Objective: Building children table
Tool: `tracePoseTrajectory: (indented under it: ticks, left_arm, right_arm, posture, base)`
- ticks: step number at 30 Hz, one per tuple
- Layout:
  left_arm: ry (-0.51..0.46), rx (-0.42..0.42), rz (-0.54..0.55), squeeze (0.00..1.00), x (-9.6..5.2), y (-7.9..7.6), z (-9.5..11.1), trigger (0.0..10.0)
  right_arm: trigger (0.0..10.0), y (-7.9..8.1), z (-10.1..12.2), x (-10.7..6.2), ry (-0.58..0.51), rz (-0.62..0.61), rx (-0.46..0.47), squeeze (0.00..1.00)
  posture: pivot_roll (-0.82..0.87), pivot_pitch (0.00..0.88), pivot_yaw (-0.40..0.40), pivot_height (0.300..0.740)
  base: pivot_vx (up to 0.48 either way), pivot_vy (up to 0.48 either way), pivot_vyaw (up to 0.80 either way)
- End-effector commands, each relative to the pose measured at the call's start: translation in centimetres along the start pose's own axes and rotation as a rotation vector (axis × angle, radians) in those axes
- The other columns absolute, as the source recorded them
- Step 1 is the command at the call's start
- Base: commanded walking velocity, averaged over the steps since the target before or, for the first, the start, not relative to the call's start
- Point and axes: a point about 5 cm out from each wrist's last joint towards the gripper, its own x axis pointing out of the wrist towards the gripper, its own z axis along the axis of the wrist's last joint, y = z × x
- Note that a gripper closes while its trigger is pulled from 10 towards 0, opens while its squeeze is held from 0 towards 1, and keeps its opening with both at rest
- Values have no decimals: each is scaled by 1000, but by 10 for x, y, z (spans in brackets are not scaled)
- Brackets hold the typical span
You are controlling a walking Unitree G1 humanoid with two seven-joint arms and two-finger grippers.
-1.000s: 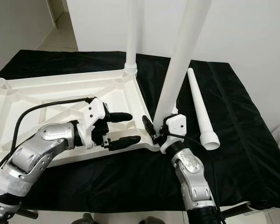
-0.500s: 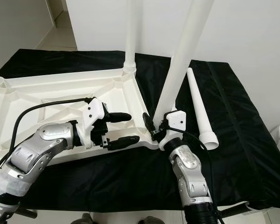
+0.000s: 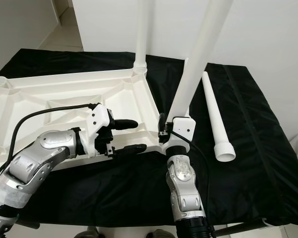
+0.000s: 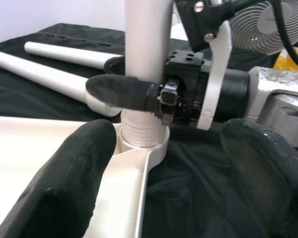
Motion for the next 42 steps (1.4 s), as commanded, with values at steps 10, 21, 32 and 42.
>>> tracePoseTrajectory:
  ticks: [10,21,32,42]
  left_arm:
    - [-11,14,-89,0,3,-4,3,10000]
    - [-15,-7,-90,0,5,-5,2,10000]
    - [-24,-13,-97,0,11,-5,4,10000]
    - [-26,-9,-100,0,12,-3,5,10000]
  right_arm:
    - [10000,2,-2,-7,-9,-65,108,1000]
    - [10000,-16,5,-8,15,144,70,0]
    - [7020,-45,5,-3,81,426,-77,0]
    - [2275,-52,5,0,116,487,-101,0]
  posture:
    - [30,30,-26,740]
    - [21,28,-25,740]
    - [10,17,-4,740]
    - [4,13,-7,740]
  base:
    - [0,0,0]
    - [0,0,0]
    - [0,0,0]
    - [0,0,0]
